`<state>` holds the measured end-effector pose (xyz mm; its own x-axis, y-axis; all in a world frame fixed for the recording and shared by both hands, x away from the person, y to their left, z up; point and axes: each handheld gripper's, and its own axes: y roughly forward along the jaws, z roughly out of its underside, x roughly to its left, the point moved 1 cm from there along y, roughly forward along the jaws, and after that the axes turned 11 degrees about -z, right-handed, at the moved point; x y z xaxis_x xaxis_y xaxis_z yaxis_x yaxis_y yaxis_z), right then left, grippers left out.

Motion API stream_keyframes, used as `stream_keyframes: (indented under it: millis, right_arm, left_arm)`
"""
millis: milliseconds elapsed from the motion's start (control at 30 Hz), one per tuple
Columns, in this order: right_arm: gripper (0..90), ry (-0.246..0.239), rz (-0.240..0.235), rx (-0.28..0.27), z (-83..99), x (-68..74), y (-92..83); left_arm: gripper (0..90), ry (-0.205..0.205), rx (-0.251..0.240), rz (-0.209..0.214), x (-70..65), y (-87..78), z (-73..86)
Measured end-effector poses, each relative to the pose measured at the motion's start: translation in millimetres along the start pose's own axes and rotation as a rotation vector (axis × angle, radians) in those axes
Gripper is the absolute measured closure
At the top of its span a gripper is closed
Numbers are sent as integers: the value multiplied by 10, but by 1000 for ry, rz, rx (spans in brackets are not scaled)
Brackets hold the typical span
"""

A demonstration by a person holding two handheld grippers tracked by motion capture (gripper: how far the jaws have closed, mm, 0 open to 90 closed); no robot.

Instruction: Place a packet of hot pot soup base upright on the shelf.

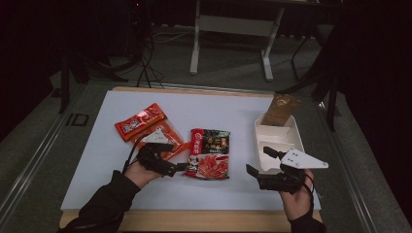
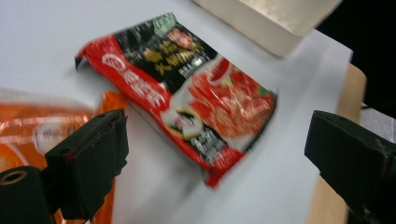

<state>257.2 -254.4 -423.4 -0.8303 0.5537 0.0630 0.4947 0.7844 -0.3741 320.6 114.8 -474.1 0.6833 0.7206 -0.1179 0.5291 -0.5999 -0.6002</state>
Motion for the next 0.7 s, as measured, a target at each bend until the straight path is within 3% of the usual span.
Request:
stream_keyframes:
  millis: [67, 167, 333, 400, 567, 700]
  right_arm:
    - [136, -17, 10, -2, 12, 41, -42]
    - [140, -2, -17, 8, 44, 66, -58]
    - [139, 5, -42, 34, 91, 91, -19]
    - [140, 2, -48, 34, 93, 102, -1]
    - [139, -11, -75, 1, 57, 140, -5]
    - [140, -19, -70, -3, 54, 152, -1]
  left_arm:
    - [67, -17, -7, -11, 73, 141, -111]
    - [91, -25, -11, -52, 146, 257, -206]
    - [145, -36, 27, -96, 247, 481, -338]
    - [179, -36, 38, -127, 284, 573, -377]
    - [222, -68, 65, -163, 400, 786, -439]
    - [319, -88, 85, -180, 486, 944, -451]
